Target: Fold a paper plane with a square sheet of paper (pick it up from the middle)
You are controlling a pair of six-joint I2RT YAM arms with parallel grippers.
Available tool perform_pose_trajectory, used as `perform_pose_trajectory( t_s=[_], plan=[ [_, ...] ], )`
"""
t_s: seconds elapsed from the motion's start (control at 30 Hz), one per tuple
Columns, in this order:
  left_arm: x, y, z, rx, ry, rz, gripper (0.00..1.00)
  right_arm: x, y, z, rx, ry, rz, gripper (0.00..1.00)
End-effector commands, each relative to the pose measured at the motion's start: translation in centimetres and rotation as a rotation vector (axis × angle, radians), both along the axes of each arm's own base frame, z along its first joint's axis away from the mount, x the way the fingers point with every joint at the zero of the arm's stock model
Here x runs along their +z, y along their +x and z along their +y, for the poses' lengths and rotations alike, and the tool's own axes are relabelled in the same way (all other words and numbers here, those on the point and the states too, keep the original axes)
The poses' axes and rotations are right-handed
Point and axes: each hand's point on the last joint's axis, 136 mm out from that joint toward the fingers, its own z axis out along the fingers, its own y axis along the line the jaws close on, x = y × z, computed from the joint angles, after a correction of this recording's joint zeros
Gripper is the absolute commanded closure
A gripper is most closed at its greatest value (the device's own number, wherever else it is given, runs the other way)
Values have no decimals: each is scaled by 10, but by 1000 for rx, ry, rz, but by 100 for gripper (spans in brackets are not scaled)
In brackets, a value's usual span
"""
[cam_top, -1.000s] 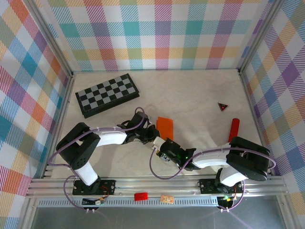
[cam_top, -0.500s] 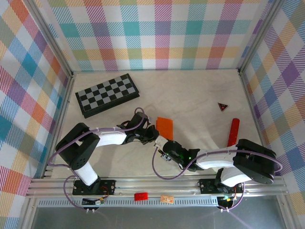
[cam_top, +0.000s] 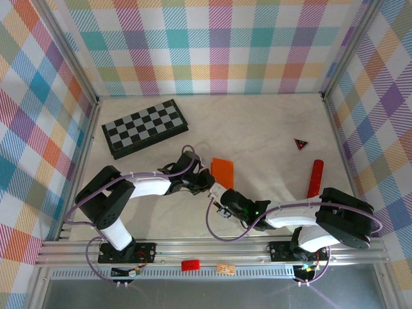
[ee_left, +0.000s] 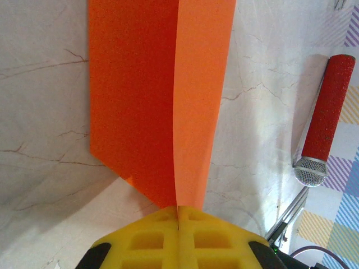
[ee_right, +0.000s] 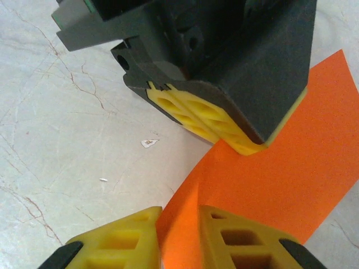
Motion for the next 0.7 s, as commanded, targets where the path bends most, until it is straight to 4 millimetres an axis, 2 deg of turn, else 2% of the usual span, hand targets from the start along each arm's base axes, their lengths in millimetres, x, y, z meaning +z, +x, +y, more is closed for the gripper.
perform_pose_trajectory(
  t_s=[0.0,0.67],
  plan=[
    [3,6,3,20,-7,-13,96,14,2,7,-6,67,6,76],
    [4,6,3,16,-6,-13,96,11,5,3,-23,65,20,87]
  ],
)
